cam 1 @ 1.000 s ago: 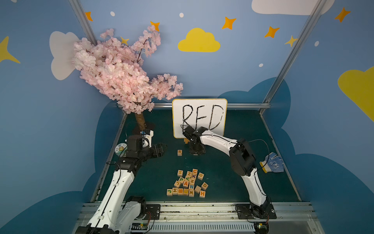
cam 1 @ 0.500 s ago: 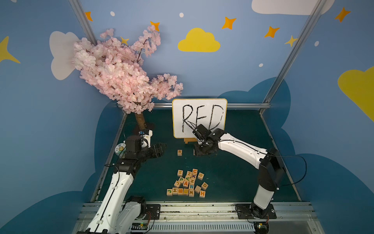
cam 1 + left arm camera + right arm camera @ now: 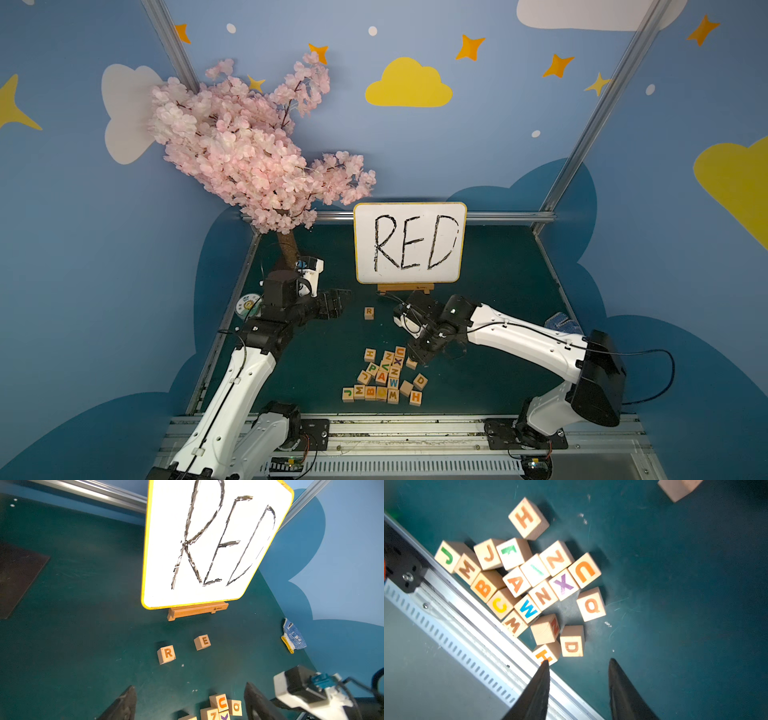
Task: Assemble the uppercase word "red" with letter blocks
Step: Pick up the letter block from the center of the board.
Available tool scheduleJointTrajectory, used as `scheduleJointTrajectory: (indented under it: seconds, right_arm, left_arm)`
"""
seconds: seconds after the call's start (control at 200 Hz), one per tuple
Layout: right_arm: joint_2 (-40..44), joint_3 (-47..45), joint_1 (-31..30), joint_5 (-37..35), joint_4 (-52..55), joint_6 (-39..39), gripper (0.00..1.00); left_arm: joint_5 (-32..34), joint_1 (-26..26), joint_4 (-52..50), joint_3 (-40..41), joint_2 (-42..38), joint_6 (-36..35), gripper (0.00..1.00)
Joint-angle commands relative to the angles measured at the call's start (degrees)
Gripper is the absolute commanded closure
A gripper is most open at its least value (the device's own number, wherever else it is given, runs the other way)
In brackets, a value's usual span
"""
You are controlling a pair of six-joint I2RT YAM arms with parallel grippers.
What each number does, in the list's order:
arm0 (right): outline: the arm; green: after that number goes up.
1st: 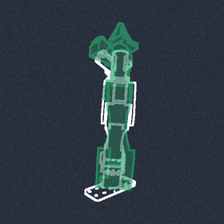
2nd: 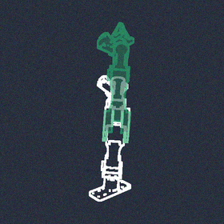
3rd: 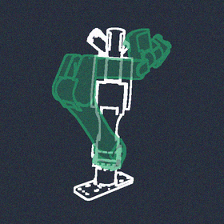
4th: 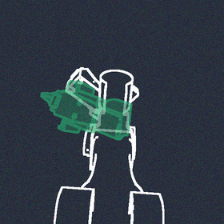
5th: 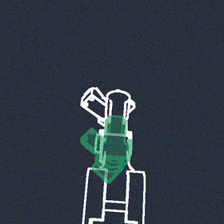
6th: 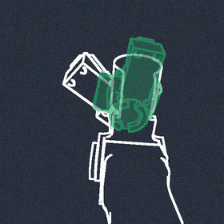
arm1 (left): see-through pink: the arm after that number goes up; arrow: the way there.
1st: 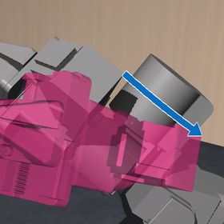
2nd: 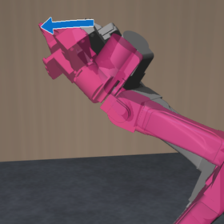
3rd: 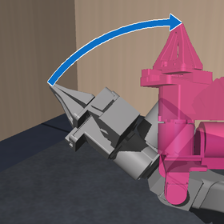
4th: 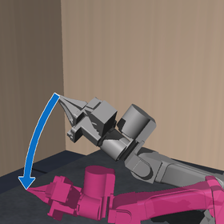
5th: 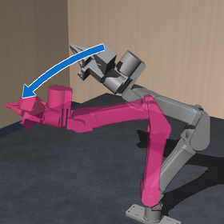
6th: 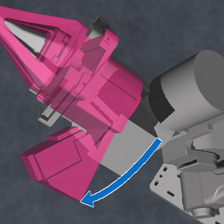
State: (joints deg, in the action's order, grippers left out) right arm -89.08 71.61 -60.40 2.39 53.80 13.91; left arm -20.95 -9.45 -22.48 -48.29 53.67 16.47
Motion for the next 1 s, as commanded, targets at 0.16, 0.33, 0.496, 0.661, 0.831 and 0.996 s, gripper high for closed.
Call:
scheduleJointTrajectory:
  seconds: [0.16,0.33,0.496,0.661,0.831,0.996]
  right_arm:
    - [-0.03,-2.56,-2.93,-1.95,3.13,-0.66,0.55]
    - [1.63,-7.21,-4.49,0.27,-0.97,2.05,0.54]
    - [0.06,-8.54,-6.34,-1.54,-1.59,4.67,0.49]
    - [-0.69,-10.20,-7.27,-2.02,-3.03,6.79,0.48]
    - [-0.83,-11.02,-7.45,-2.46,-3.77,7.01,0.47]
    - [-2.86,-10.41,-7.39,-2.59,-3.82,5.80,0.46]
  left_arm:
    - [0.48,-3.01,1.99,-5.31,4.16,-4.72,0.20]
    - [-1.47,-3.02,4.98,-0.89,3.48,-3.12,0.20]
    - [-1.29,-4.09,2.16,-0.57,3.60,-4.24,0.20]
    - [-1.27,-4.46,-1.47,0.48,1.93,-4.88,0.19]
    - [-4.79,-4.44,-7.56,3.94,-2.33,-3.73,0.18]
    - [-5.01,-4.63,-9.30,6.02,-8.11,-1.88,0.17]
